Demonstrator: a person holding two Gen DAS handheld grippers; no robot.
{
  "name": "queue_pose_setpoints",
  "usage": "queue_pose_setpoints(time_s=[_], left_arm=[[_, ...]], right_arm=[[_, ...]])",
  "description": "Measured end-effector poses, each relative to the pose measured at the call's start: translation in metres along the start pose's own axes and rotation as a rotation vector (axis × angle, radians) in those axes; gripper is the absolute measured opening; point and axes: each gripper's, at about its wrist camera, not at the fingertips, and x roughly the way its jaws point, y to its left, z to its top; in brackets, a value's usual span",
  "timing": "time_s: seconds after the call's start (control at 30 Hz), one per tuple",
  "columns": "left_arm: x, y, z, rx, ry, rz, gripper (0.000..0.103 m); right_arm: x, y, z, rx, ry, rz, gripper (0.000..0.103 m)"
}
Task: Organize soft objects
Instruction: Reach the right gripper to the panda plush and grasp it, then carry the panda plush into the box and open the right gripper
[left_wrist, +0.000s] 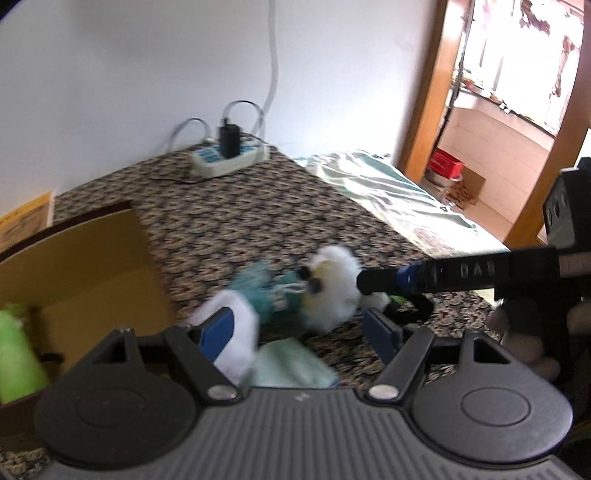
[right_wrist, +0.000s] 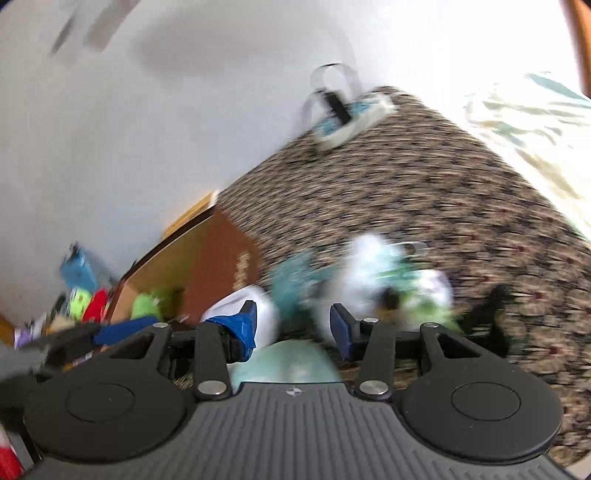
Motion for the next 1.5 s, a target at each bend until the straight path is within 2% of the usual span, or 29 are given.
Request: queue_pose_setpoints(time_s=[0.23, 0.33, 0.47, 0.57, 0.7, 1.07, 1.23, 1.33, 1.5], left_arm=[[0.054, -0.04, 0.016, 0.08, 0.044, 0.002, 0.076], [0.077, -0.049, 0.02, 0.109, 0.073, 0.011, 0.076], [0.103, -0.058, 0.023, 0.125, 0.11, 0.033, 0.076], [0.119, -0.064, 0.024, 0.151, 0.131, 0.075, 0.075], [0.133, -0.06, 0.026, 0.134, 0.153, 0.103, 0.072], [0.135, -0.058, 0.014, 0.058, 0.176, 0.076, 0.07], [0.133, -0.057, 0.013, 0.009, 0.177, 0.07, 0.062], [0.129, -0.059, 0.015, -0.014, 0.168, 0.039, 0.051], [0.123, -0.063, 0.016, -0.037, 0.142, 0.034, 0.051]], right_arm=[[-0.012, -0.065, 0.02, 0.173, 0.03, -0.002, 0.029], [-0.012, -0.081, 0.025, 0.187, 0.044, -0.008, 0.029], [-0.005, -0.101, 0.031, 0.247, 0.076, 0.027, 0.029], [0.007, -0.111, 0.035, 0.285, 0.116, 0.051, 0.029], [0.024, -0.119, 0.038, 0.306, 0.165, 0.055, 0.029], [0.061, -0.141, 0.04, 0.402, 0.292, 0.113, 0.03], [0.066, -0.147, 0.042, 0.434, 0.314, 0.159, 0.03], [0.061, -0.142, 0.049, 0.385, 0.298, 0.187, 0.03], [0.048, -0.127, 0.058, 0.261, 0.274, 0.187, 0.03]])
